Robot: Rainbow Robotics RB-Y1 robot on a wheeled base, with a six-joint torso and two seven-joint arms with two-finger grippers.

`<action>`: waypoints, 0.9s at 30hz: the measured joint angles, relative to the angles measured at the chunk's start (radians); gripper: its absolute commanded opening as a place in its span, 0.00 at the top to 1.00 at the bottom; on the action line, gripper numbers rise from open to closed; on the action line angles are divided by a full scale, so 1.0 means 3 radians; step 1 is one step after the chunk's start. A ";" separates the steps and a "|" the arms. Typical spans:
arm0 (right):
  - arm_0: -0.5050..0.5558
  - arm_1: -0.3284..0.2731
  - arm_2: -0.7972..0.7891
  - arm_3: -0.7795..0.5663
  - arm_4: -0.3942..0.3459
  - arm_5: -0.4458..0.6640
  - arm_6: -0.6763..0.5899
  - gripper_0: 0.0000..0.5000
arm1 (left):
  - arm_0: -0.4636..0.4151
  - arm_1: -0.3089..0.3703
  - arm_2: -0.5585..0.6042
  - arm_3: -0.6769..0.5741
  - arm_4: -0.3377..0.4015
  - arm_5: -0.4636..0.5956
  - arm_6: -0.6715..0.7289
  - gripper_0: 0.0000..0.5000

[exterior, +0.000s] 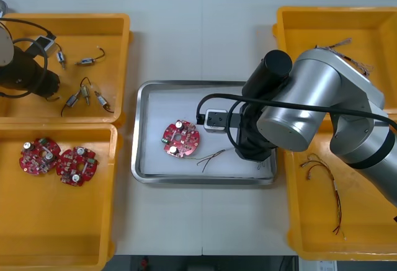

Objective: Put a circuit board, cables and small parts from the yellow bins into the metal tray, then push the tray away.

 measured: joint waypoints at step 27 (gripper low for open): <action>0.0018 0.0126 -0.1593 -0.0816 0.0321 0.0767 -0.0054 0.00 | 0.0064 -0.0001 0.0237 -0.1227 -0.0140 0.1270 0.0285 1.00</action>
